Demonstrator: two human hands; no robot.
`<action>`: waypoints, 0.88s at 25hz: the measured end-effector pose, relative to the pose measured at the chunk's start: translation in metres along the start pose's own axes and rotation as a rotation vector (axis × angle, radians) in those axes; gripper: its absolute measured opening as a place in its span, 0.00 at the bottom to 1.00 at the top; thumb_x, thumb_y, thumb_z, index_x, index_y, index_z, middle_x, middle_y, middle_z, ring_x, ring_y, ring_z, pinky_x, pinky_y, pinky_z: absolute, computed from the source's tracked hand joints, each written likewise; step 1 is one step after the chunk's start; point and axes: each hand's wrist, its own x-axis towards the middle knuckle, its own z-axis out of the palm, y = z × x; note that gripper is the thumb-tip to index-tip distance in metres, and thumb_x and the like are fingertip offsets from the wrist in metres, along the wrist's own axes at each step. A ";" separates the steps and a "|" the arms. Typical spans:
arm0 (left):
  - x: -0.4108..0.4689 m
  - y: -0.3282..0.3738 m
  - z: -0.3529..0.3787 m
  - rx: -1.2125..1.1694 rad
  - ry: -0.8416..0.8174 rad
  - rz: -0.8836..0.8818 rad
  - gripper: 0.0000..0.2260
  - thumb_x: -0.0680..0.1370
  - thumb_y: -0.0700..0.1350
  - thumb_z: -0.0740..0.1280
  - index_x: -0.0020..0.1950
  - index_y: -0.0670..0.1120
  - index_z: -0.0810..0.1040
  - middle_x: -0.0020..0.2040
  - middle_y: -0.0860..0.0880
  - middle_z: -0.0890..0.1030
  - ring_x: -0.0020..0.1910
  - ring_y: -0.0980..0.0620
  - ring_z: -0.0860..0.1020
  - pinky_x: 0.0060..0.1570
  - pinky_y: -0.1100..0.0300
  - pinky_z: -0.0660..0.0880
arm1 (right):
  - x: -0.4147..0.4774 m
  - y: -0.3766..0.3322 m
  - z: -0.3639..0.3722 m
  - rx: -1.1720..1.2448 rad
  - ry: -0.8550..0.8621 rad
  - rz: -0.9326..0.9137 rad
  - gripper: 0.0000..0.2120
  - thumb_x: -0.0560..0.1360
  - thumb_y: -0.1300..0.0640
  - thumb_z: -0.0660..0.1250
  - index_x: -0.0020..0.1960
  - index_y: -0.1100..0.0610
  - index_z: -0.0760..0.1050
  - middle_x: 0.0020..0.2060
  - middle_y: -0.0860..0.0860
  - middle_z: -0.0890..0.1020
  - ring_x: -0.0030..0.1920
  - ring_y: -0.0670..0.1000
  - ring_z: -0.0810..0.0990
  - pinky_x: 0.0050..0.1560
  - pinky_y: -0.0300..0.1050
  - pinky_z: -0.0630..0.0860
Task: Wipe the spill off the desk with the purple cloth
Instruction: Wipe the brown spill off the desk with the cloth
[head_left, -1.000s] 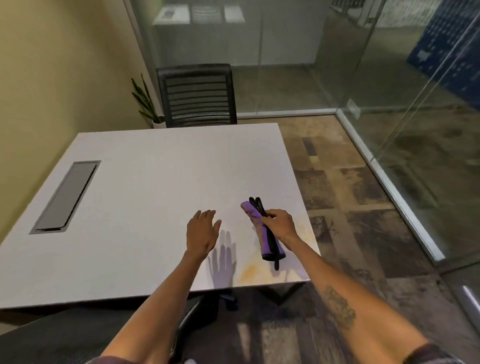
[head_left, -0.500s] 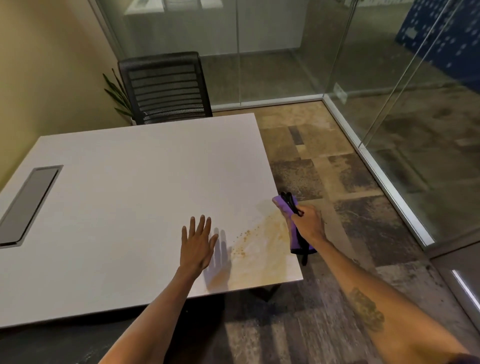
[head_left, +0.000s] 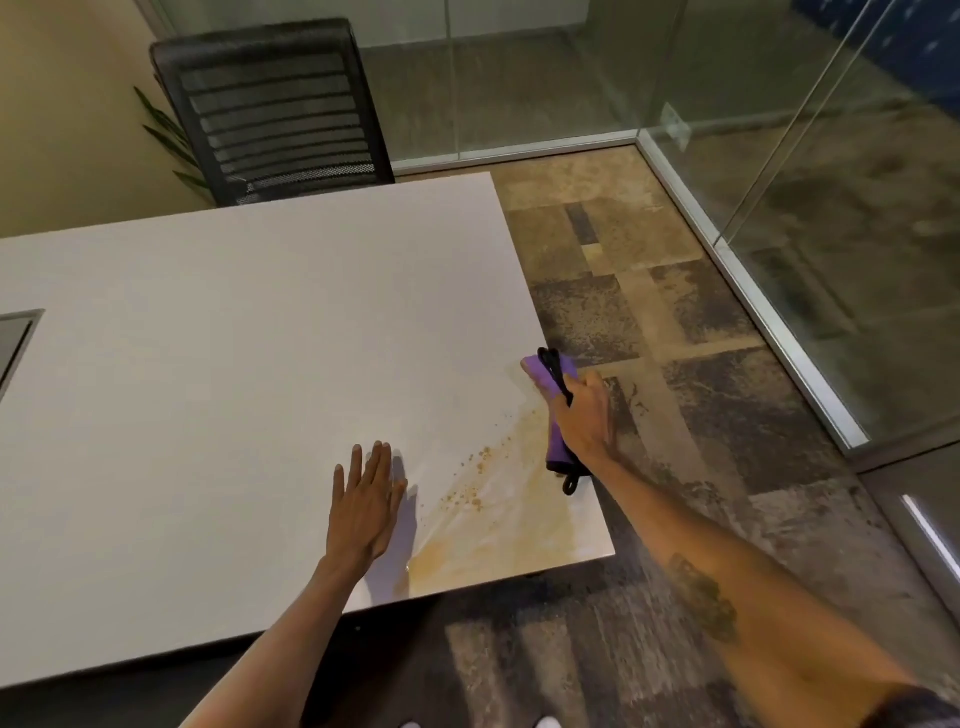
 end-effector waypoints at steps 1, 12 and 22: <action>0.002 -0.004 0.005 -0.015 0.002 -0.008 0.44 0.74 0.66 0.22 0.84 0.46 0.45 0.84 0.49 0.45 0.84 0.45 0.42 0.81 0.47 0.42 | 0.002 -0.001 0.008 -0.048 -0.038 -0.043 0.15 0.82 0.58 0.61 0.64 0.66 0.76 0.51 0.62 0.75 0.50 0.61 0.75 0.46 0.50 0.71; 0.013 -0.035 0.027 -0.083 0.068 -0.002 0.30 0.84 0.58 0.44 0.84 0.47 0.50 0.84 0.51 0.47 0.82 0.49 0.41 0.80 0.52 0.38 | 0.002 0.012 0.035 -0.086 0.273 -0.017 0.17 0.75 0.65 0.63 0.30 0.55 0.65 0.26 0.52 0.66 0.35 0.54 0.70 0.45 0.49 0.63; 0.030 -0.052 0.040 -0.032 0.160 0.042 0.27 0.85 0.56 0.41 0.84 0.51 0.45 0.84 0.51 0.43 0.83 0.46 0.39 0.81 0.44 0.39 | 0.024 0.042 0.072 -0.284 -0.264 -0.312 0.39 0.80 0.32 0.43 0.80 0.55 0.38 0.79 0.51 0.39 0.80 0.52 0.38 0.80 0.53 0.40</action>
